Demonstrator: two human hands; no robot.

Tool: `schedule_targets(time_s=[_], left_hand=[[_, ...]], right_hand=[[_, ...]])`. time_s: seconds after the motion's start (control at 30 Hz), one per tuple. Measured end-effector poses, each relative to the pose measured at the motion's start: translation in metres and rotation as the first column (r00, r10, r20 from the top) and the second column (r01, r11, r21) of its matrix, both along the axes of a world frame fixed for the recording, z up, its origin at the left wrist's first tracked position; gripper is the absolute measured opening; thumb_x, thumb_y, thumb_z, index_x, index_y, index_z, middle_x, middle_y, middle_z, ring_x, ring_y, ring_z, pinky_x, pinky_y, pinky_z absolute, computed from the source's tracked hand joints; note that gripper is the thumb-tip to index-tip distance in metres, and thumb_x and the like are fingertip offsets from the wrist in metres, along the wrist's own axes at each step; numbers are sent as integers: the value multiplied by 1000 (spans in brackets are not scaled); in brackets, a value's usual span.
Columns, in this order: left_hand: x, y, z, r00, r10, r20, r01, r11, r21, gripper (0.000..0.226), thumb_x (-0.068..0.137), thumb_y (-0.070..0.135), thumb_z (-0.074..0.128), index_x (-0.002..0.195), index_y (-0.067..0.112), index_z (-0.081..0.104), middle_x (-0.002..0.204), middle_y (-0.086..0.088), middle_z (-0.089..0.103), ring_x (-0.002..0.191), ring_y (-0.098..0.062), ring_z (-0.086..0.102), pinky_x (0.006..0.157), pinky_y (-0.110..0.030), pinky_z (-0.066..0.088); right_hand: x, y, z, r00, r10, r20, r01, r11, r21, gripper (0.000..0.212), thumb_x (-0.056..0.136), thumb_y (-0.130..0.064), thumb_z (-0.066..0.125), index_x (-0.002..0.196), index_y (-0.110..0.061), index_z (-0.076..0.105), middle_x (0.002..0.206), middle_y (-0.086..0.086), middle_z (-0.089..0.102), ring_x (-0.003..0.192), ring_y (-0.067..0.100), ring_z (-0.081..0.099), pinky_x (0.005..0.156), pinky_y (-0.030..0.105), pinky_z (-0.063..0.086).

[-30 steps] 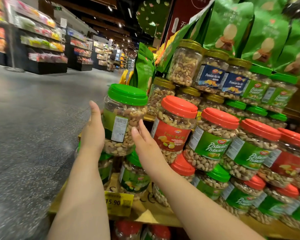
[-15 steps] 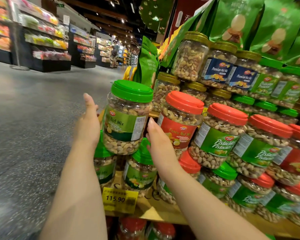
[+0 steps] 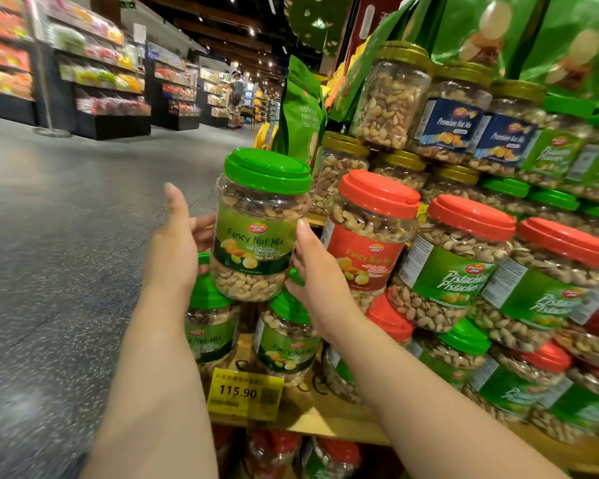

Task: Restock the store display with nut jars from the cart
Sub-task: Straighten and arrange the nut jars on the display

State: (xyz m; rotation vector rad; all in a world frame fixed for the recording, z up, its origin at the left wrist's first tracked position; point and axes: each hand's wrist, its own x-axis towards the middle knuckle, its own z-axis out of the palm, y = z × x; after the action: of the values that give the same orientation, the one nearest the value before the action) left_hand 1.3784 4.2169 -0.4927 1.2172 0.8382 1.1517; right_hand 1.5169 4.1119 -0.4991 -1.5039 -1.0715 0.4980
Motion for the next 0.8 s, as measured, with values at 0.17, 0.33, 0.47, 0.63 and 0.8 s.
schedule_targets(time_s=[0.17, 0.33, 0.47, 0.63, 0.8], left_hand=[[0, 0, 1, 999, 39, -25, -39, 999, 24, 83, 94, 81, 16, 87, 25, 77, 91, 2, 77, 97, -17, 69, 90, -46, 55], [2, 3, 0, 998, 57, -40, -56, 998, 19, 85, 90, 85, 20, 85, 23, 77, 93, -1, 77, 98, -20, 70, 90, -52, 57], [1, 0, 0, 996, 71, -58, -71, 997, 10, 85, 88, 87, 22, 84, 23, 77, 93, 1, 77, 96, -19, 70, 89, -51, 59], [0, -7, 4, 995, 74, -62, -74, 997, 10, 80, 91, 84, 23, 79, 25, 76, 90, 4, 75, 97, -18, 69, 89, -51, 59], [-5, -8, 5, 995, 33, -97, -33, 999, 2, 87, 81, 93, 18, 83, 29, 77, 103, 2, 76, 105, -22, 68, 94, -54, 56]], right_hand=[[4, 2, -2, 1000, 9, -28, -9, 1000, 1, 85, 85, -77, 36, 154, -28, 41, 160, -4, 40, 148, 14, 37, 123, 47, 30], [11, 1, 2, 981, 53, -185, -55, 998, -5, 82, 85, -70, 47, 157, -33, 32, 162, -8, 36, 148, 15, 35, 121, 47, 33], [14, 2, 5, 966, 78, -246, -80, 997, -1, 86, 82, -71, 50, 158, -37, 29, 163, -9, 33, 147, 15, 33, 118, 46, 36], [18, 2, 2, 974, 88, -206, -95, 995, -23, 81, 88, -71, 48, 159, -41, 24, 164, -12, 31, 149, 15, 31, 117, 44, 34], [19, -7, 3, 990, 62, -123, -72, 994, -81, 79, 90, -71, 45, 159, -36, 26, 164, -10, 31, 151, 16, 30, 121, 46, 31]])
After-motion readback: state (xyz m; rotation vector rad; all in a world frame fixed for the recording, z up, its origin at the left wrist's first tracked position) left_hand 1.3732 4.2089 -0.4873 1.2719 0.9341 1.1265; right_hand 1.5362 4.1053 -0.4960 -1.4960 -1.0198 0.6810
